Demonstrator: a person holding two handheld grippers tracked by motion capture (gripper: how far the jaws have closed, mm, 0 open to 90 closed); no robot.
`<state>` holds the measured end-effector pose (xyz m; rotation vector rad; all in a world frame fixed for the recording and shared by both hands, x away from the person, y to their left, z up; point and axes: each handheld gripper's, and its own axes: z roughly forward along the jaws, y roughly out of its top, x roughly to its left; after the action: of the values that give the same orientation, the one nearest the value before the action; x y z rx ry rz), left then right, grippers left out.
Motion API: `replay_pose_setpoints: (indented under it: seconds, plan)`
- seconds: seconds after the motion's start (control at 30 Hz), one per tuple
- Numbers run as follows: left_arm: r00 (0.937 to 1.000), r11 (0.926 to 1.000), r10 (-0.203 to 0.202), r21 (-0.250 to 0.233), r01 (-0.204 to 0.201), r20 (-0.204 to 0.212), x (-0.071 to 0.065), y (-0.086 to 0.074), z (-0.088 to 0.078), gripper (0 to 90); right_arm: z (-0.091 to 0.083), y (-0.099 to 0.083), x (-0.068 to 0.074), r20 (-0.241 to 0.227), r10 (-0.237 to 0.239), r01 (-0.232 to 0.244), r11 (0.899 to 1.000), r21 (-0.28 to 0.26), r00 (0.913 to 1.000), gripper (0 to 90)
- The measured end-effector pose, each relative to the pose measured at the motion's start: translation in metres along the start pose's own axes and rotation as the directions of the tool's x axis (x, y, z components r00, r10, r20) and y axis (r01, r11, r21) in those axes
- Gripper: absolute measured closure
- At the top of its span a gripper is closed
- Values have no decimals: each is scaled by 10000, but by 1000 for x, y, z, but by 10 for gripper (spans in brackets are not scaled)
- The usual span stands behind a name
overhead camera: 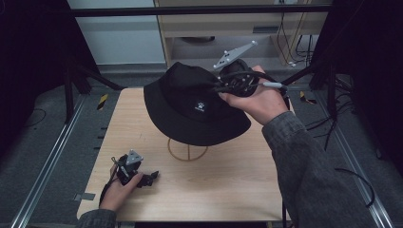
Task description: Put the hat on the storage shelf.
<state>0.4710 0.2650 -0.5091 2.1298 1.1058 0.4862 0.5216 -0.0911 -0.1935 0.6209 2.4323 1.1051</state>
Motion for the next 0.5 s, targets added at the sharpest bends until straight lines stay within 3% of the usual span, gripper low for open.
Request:
replay_pose_setpoints:
  seconds: [0.5]
  plan:
    - [10000, 10000, 20, 17, -20, 10, 0, 0, 0, 0, 21, 17, 7, -246, -272, 274, 9996, 68, 9993, 825]
